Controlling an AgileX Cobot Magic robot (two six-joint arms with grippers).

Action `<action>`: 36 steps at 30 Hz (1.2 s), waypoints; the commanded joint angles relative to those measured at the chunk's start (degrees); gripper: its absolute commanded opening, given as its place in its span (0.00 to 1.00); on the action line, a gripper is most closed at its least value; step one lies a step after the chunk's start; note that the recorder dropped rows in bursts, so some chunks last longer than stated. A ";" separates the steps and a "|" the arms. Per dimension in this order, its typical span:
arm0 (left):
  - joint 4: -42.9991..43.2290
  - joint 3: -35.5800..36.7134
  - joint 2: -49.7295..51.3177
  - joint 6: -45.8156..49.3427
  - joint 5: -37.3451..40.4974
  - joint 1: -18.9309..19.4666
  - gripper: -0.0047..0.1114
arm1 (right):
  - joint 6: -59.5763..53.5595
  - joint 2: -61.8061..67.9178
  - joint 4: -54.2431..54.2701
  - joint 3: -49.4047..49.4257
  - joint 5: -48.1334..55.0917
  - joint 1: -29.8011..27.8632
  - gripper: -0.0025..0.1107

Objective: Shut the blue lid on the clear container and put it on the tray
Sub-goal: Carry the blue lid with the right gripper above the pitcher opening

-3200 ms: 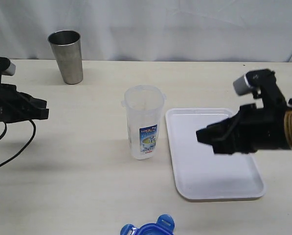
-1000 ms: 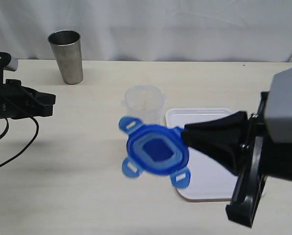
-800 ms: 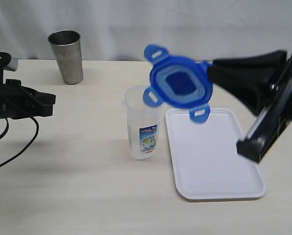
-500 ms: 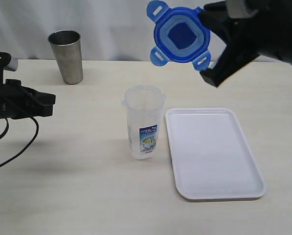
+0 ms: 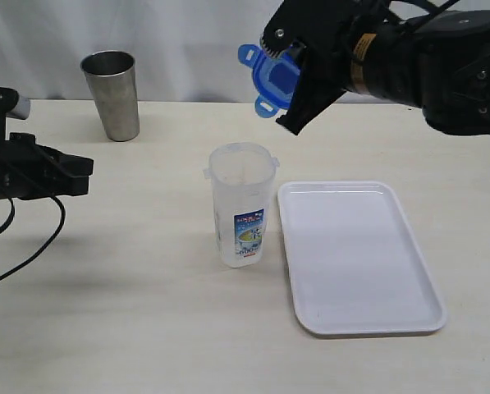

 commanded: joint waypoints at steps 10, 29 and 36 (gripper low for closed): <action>-0.18 0.04 -0.42 0.32 -3.19 -0.26 0.04 | -5.19 0.13 1.37 -2.27 3.29 0.04 0.06; 0.05 0.04 -0.42 0.58 -3.85 -0.26 0.04 | -32.78 3.59 38.68 -10.85 26.60 -4.33 0.06; 0.20 0.29 -0.42 0.58 -4.20 -0.26 0.04 | -60.86 11.75 79.40 -30.94 45.55 -5.13 0.06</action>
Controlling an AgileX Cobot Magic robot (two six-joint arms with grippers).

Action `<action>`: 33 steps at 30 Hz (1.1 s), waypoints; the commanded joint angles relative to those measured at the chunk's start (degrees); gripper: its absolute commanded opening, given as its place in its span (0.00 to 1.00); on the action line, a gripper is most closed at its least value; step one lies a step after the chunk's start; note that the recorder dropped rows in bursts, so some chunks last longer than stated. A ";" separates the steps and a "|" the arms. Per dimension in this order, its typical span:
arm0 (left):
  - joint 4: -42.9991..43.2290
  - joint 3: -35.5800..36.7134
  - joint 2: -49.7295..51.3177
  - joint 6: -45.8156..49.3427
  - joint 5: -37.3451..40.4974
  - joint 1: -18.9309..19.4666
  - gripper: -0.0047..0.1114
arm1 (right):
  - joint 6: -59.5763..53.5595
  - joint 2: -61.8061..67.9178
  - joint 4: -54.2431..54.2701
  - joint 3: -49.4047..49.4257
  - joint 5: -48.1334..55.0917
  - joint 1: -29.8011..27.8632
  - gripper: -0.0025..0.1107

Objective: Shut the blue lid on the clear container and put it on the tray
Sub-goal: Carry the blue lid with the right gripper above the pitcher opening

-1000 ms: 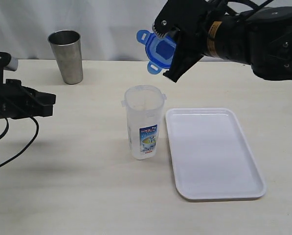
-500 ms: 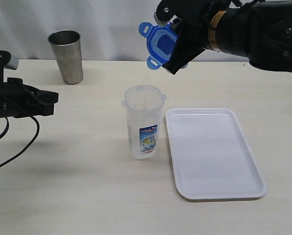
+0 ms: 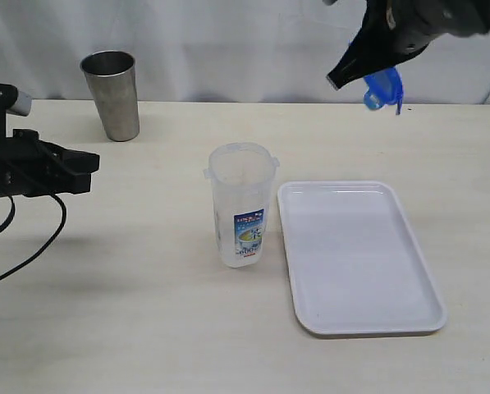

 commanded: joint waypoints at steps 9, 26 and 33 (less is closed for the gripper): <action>0.16 0.29 -0.42 0.25 -0.67 -0.26 0.04 | -16.33 4.76 21.06 -13.63 16.06 7.94 0.06; 1.16 0.29 -0.42 0.27 -2.64 -0.26 0.04 | -8.81 5.23 10.93 -13.63 17.94 16.92 0.06; 3.60 0.29 -0.42 0.27 -5.73 -0.26 0.04 | -7.00 5.00 8.98 -13.86 21.41 17.73 0.06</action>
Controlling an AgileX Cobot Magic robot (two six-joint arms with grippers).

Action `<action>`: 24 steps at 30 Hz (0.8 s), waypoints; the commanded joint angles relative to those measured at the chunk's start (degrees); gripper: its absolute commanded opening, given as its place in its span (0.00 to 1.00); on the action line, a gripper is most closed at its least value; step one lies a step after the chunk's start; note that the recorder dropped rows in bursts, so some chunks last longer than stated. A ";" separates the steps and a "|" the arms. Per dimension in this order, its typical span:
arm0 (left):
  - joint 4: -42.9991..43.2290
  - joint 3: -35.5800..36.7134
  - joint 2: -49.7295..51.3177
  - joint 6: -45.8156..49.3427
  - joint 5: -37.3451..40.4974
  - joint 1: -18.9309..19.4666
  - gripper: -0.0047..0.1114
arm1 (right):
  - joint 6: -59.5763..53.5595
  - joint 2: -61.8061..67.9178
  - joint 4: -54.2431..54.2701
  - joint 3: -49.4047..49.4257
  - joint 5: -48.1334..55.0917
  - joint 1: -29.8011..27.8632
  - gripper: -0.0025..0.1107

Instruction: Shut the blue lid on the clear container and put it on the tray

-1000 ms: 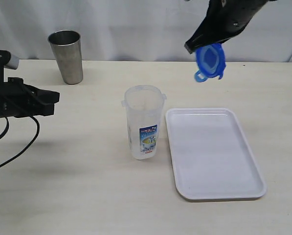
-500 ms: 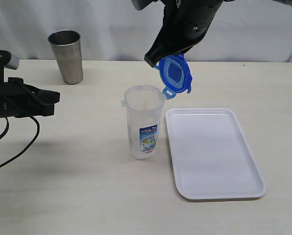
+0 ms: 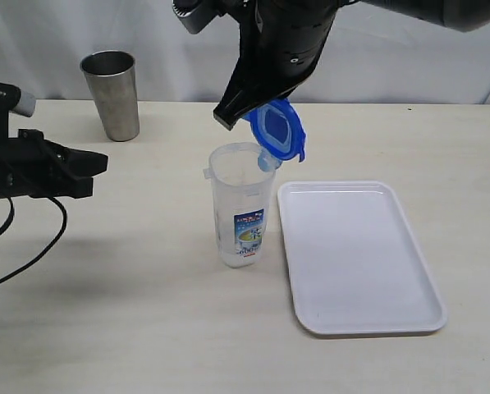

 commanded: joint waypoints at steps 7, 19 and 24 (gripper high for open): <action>1.12 0.29 -0.42 0.05 -2.81 -0.26 0.04 | 3.20 -3.19 -1.08 -0.58 3.88 0.08 0.06; 1.82 0.29 -0.42 -0.06 -4.29 -0.26 0.04 | 4.24 -4.15 5.10 -0.58 4.86 0.08 0.06; 4.78 0.29 -0.42 -0.72 -8.81 -0.26 0.04 | 4.32 -4.49 5.39 -0.58 4.49 0.08 0.06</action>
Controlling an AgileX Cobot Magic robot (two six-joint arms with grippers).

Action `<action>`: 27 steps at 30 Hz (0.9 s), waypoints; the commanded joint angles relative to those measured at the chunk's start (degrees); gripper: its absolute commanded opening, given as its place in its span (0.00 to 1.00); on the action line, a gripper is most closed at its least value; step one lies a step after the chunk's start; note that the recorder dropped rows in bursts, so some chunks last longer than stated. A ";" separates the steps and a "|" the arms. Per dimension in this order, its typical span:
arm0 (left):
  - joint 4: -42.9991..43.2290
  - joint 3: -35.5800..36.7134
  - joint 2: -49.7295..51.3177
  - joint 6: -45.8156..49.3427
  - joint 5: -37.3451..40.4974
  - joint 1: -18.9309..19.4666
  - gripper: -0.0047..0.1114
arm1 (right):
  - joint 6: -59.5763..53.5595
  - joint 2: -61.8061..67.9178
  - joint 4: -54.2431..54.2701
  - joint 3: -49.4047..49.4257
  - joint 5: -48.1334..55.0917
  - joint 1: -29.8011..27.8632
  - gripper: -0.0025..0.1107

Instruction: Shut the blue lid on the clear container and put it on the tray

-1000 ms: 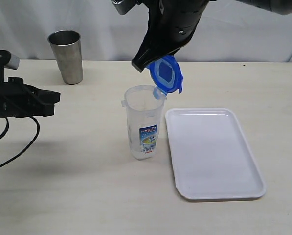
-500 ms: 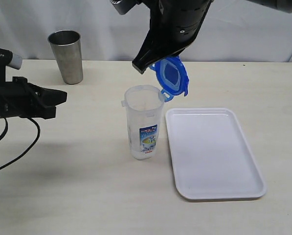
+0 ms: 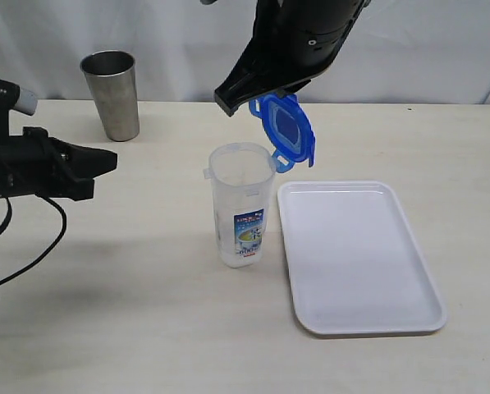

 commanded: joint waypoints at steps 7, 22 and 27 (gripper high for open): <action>10.34 0.29 -0.42 4.41 -18.91 -0.49 0.04 | 0.44 -0.63 -0.52 -0.31 0.02 0.08 0.06; 3.41 0.29 6.14 19.34 -21.80 -6.54 0.04 | 0.98 -0.63 0.65 -0.31 -0.56 0.08 0.06; 2.06 0.29 8.15 21.12 -24.47 -6.54 0.04 | 0.98 -0.63 2.67 -0.31 -2.03 0.08 0.06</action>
